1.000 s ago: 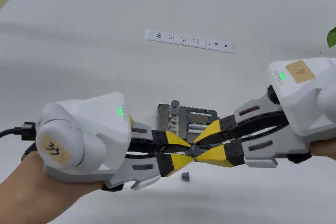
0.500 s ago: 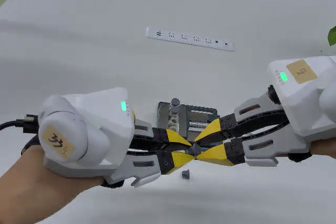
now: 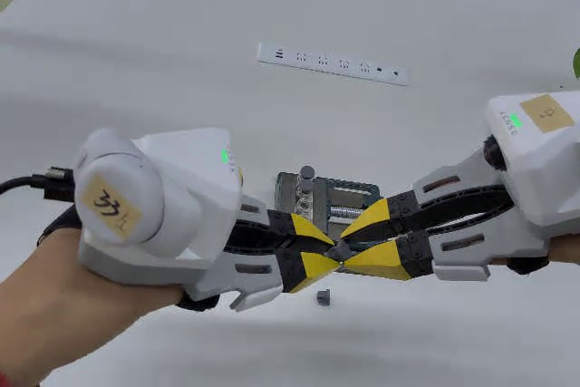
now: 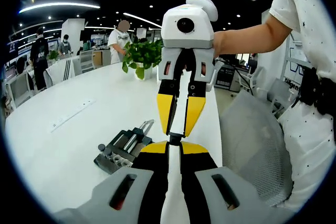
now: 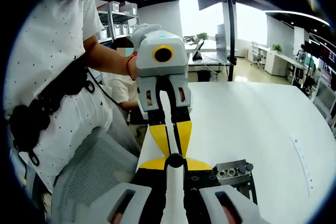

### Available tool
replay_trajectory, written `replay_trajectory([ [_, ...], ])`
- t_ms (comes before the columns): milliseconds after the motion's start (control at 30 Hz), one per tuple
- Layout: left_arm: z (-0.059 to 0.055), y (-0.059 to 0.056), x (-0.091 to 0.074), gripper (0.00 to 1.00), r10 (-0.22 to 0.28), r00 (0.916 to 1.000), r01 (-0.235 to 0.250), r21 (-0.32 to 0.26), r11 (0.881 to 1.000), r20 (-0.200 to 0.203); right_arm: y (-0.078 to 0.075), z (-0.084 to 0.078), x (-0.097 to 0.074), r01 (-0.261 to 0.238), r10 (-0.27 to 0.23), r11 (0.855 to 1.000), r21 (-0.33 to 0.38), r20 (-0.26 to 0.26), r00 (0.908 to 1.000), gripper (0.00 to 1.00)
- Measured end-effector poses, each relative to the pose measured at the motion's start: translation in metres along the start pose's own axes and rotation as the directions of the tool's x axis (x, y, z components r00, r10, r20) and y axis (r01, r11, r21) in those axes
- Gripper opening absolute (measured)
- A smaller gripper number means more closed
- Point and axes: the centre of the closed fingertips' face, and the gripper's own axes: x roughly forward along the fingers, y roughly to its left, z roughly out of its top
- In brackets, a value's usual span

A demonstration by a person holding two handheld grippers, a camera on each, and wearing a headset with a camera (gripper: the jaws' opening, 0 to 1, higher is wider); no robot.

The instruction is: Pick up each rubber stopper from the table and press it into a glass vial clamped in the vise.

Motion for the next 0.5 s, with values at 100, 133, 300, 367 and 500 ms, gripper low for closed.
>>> replay_trajectory([
  [100,0.0016,0.0004,-0.0017,0.04,-0.001,1.0000,0.001,0.001,1.000,-0.006,0.0009,0.0033,-0.0014,-0.006,0.006,1.000,-0.002,0.028,0.9996,0.05],
  [133,0.0030,-0.0001,-0.0026,0.04,-0.004,1.0000,0.004,0.000,1.000,-0.008,0.0005,0.0048,-0.0031,-0.013,0.013,1.000,0.016,0.047,0.9988,0.05],
  [300,0.0078,-0.0014,-0.0044,0.04,-0.011,0.9999,0.011,0.005,1.000,-0.013,-0.0011,0.0068,-0.0082,-0.026,0.019,0.997,0.072,0.101,0.9947,0.05],
  [367,0.0077,-0.0021,-0.0040,0.04,-0.015,0.9998,0.015,0.008,1.000,-0.016,-0.0008,0.0067,-0.0081,-0.028,0.020,0.996,0.080,0.105,0.9943,0.05],
  [500,0.0064,-0.0030,-0.0028,0.04,-0.021,0.9996,0.021,0.011,1.000,-0.017,0.0007,0.0065,-0.0071,-0.026,0.018,0.996,0.085,0.096,0.9952,0.05],
])
